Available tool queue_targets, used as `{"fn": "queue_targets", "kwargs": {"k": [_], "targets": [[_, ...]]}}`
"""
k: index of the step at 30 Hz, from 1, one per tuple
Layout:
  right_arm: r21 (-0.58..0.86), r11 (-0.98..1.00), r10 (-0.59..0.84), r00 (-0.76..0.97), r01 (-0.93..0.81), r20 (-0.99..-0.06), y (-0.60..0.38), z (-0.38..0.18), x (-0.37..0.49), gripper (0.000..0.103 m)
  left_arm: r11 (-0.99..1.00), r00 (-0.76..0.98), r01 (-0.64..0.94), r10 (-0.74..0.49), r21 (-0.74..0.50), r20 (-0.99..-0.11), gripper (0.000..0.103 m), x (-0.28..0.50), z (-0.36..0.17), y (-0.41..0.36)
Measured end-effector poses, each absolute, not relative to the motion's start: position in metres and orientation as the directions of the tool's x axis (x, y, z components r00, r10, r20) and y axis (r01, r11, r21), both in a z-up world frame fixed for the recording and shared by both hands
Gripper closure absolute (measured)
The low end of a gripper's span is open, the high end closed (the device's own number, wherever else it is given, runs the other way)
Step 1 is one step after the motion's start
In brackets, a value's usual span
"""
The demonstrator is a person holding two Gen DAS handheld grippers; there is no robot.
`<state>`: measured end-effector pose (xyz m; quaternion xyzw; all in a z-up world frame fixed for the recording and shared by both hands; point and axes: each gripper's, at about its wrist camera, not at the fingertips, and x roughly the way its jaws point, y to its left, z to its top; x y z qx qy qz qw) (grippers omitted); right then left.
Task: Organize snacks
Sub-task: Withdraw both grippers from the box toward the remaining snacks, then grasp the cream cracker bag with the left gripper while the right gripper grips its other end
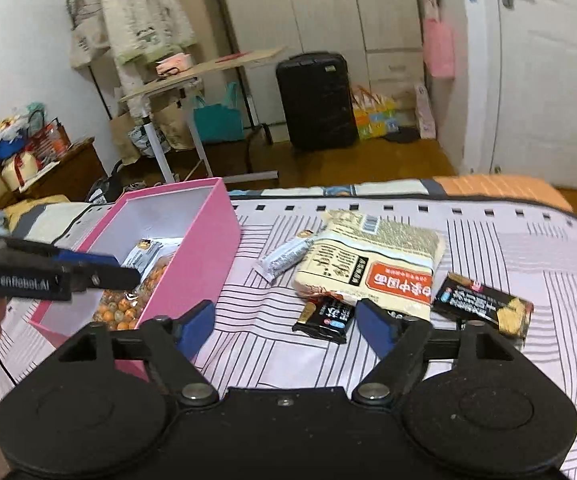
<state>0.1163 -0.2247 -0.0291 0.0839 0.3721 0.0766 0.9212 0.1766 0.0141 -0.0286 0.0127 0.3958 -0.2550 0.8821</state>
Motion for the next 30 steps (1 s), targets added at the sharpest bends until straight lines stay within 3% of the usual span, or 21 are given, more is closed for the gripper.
{"fn": "queue_targets", "kwargs": {"k": [2,6,9,13,17,21,25,30], "targets": [[0.177,0.977,0.205,0.711,-0.114,-0.673,-0.226,-0.025,0.122,0.01,0.86,0.516,0.471,-0.449,-0.196,-0.729,0.057,0.181,-0.028,-0.001],[0.085,0.978,0.198,0.705,-0.192,-0.681,-0.234,-0.027,0.143,0.007,0.83,0.445,0.53,-0.447,-0.174,-0.776,0.055,0.193,-0.021,-0.036],[0.112,0.97,0.232,0.683,-0.216,-0.693,-0.253,-0.042,0.171,0.003,0.824,0.426,0.539,-0.447,-0.176,-0.786,0.046,0.213,-0.02,-0.058],[0.121,0.973,0.227,0.701,-0.199,-0.676,-0.279,-0.08,0.204,0.002,0.841,0.409,0.493,-0.45,-0.223,-0.793,0.043,0.251,-0.033,-0.082],[0.236,0.966,0.242,0.683,-0.105,-0.689,-0.309,-0.107,0.225,0.002,0.862,0.41,0.445,-0.437,-0.242,-0.801,0.043,0.284,-0.054,-0.101],[0.4,0.903,0.415,0.552,-0.154,-0.723,-0.33,-0.122,0.246,0.002,0.881,0.377,0.38,-0.427,-0.284,-0.821,0.043,0.313,-0.082,-0.118],[0.363,0.918,0.391,0.51,-0.159,-0.766,-0.333,-0.128,0.26,0.002,0.886,0.293,0.211,-0.461,-0.414,-0.838,0.043,0.327,-0.116,-0.13],[0.303,0.919,0.386,0.413,-0.252,-0.825,-0.328,-0.14,0.267,0.0,0.928,0.379,0.226,-0.364,-0.296,-0.851,0.043,0.323,-0.13,-0.141]]}}
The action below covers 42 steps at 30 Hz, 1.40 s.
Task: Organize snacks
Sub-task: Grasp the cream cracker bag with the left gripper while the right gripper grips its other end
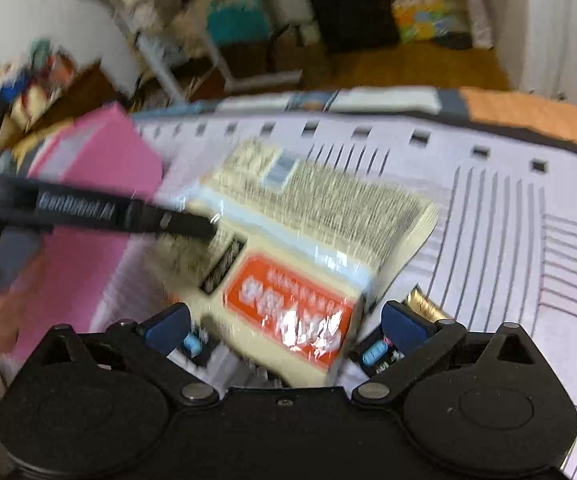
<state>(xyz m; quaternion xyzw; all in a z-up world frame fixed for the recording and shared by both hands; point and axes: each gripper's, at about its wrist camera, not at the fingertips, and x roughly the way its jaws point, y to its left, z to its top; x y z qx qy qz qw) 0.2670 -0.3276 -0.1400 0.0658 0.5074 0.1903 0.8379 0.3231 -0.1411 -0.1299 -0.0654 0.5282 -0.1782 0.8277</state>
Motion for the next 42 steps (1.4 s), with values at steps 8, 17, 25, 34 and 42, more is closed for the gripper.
{"fn": "queue_targets", "kwargs": {"k": [8,17,25,34,42], "targets": [[0.111,0.915,0.279,0.407,-0.389,-0.87,-0.296,-0.156,0.278,0.0,0.897,0.322,0.238,-0.435,-0.373,-0.841,0.04,0.337,-0.149,-0.152],[0.026,0.949,0.21,0.567,-0.315,-0.797,-0.298,-0.17,0.248,0.0,0.885,0.317,0.313,-0.44,-0.345,-0.84,0.04,0.321,-0.155,-0.164],[-0.008,0.97,0.136,0.565,-0.244,-0.814,-0.273,-0.155,0.228,0.0,0.853,0.259,0.345,-0.487,-0.391,-0.834,0.042,0.313,-0.15,-0.165],[-0.049,0.984,0.068,0.62,-0.17,-0.782,-0.252,-0.135,0.193,0.0,0.835,0.216,0.371,-0.503,-0.406,-0.837,0.043,0.284,-0.133,-0.159],[-0.094,0.982,0.03,0.625,-0.165,-0.78,-0.231,-0.104,0.161,0.0,0.816,0.215,0.411,-0.521,-0.407,-0.826,0.042,0.252,-0.103,-0.145]]}}
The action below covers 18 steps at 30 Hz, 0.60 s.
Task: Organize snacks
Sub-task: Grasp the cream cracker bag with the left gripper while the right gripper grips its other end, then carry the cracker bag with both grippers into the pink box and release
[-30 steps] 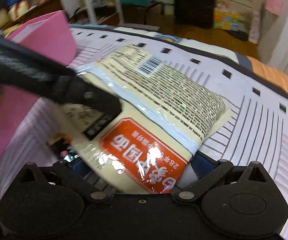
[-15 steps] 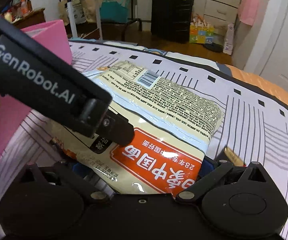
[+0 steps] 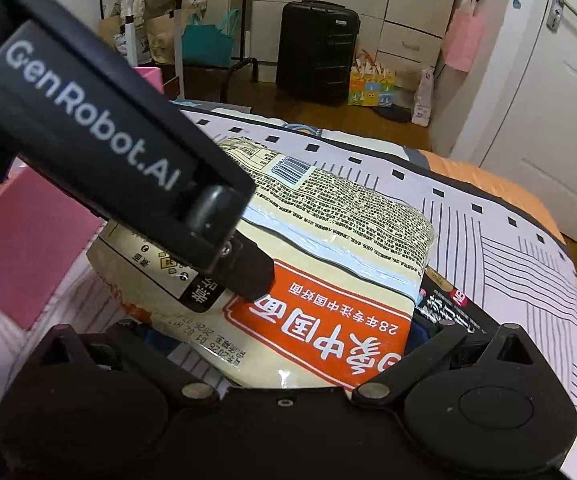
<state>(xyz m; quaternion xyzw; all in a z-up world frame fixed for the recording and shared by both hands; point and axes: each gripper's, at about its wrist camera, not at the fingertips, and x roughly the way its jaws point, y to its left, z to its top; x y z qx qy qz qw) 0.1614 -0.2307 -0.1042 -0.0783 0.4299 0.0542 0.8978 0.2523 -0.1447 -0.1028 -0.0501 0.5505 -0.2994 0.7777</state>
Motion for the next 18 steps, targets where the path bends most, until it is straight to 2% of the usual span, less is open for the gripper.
{"fn": "queue_targets", "kwargs": {"k": [4,11,18], "targets": [[-0.075,0.982,0.041,0.585,-0.172,-0.81,-0.219,-0.09,0.151,0.0,0.813,0.204,0.409,-0.524,-0.414,-0.827,0.042,0.234,-0.089,-0.132],[-0.051,0.974,0.085,0.566,-0.22,-0.82,-0.196,-0.062,0.13,0.0,0.828,0.244,0.407,-0.507,-0.387,-0.827,0.042,0.191,-0.061,-0.104],[-0.051,0.956,0.129,0.566,-0.29,-0.814,-0.17,-0.035,0.112,0.0,0.822,0.26,0.388,-0.531,-0.417,-0.806,0.042,0.164,-0.032,-0.062]]}}
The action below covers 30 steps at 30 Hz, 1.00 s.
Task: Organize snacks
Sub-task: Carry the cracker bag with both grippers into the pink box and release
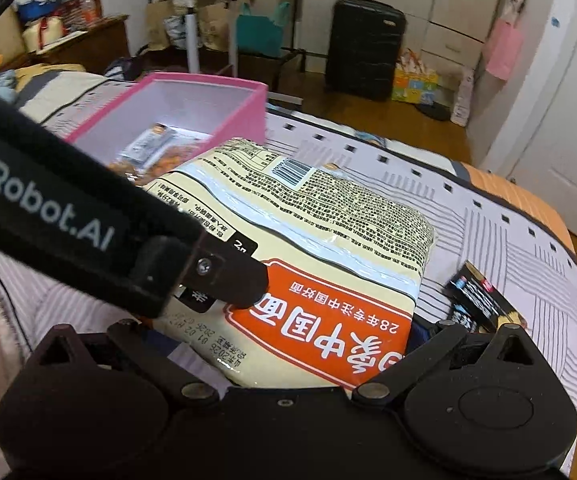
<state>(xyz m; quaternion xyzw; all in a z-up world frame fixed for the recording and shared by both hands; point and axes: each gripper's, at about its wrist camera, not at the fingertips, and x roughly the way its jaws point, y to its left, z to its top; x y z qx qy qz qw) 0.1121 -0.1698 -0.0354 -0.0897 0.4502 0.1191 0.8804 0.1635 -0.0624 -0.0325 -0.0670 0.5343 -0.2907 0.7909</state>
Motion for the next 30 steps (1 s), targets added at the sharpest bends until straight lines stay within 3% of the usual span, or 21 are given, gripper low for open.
{"fn": "queue_targets", "kwargs": {"k": [17,25,30], "targets": [[0.011,0.823,0.349,0.489,-0.568,-0.799,-0.097,0.004,0.135,0.0,0.86,0.39,0.305,-0.504,-0.408,-0.771,0.039,0.128,0.011,0.04],[0.123,0.791,0.454,0.44,-0.6,-0.774,-0.077,-0.011,0.205,0.001,0.869,0.444,0.27,-0.494,-0.414,-0.748,0.039,0.167,0.002,0.089],[0.04,0.748,0.475,0.492,-0.662,-0.73,-0.071,-0.034,0.237,0.006,0.871,0.458,0.287,-0.491,-0.399,-0.741,0.039,0.213,-0.015,0.11]]}}
